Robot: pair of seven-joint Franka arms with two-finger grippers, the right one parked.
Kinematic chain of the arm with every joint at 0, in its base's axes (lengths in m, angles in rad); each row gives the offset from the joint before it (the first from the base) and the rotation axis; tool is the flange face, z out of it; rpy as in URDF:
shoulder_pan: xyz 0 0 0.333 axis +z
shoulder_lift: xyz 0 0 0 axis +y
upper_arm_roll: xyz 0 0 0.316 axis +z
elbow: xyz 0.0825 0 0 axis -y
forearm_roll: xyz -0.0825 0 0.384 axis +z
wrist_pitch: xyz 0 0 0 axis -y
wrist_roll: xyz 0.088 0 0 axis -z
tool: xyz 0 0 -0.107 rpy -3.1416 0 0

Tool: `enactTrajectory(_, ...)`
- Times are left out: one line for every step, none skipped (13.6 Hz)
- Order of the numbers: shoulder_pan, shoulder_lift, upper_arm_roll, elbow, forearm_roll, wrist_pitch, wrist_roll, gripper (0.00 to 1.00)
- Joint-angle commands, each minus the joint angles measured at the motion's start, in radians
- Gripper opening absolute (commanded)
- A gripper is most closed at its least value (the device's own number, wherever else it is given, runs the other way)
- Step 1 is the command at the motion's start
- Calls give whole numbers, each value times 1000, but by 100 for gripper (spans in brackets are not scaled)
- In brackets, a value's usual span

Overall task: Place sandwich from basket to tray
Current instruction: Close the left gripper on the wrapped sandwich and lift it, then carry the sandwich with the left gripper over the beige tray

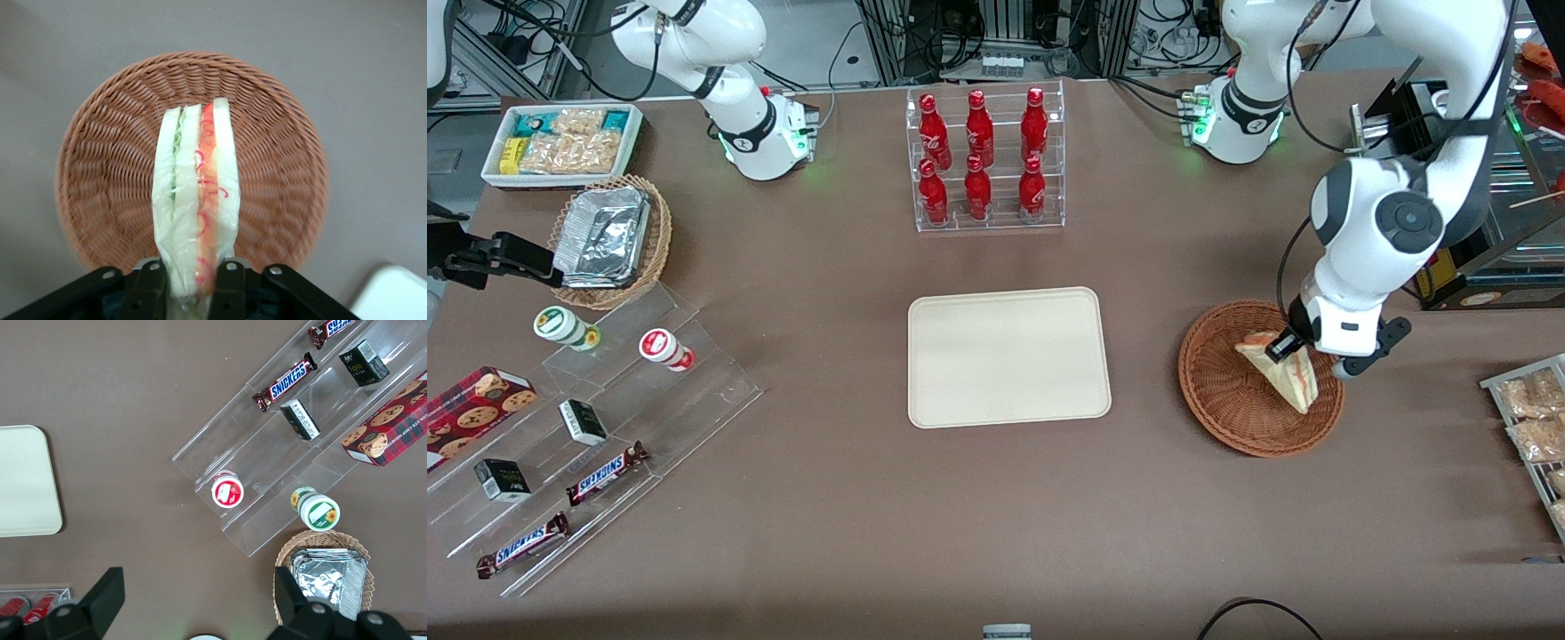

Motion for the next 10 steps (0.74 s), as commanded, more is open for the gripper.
enactTrajectory(-6,19,-75,227,16,-264,-17,0)
enactTrajectory(-6,39,-116,296,13,-338,-20,0)
enactTrajectory(-8,61,-168,341,15,-378,-20,0)
enactTrajectory(-9,78,-210,363,15,-391,-23,0)
enactTrajectory(-9,85,-245,364,13,-389,-22,0)
enactTrajectory(-25,101,-284,364,15,-383,-20,0)
enactTrajectory(-63,119,-298,372,25,-380,-16,0)
enactTrajectory(-121,147,-299,386,63,-380,-25,0)
enactTrajectory(-167,179,-298,399,76,-370,-26,0)
enactTrajectory(-193,205,-298,412,77,-348,-28,0)
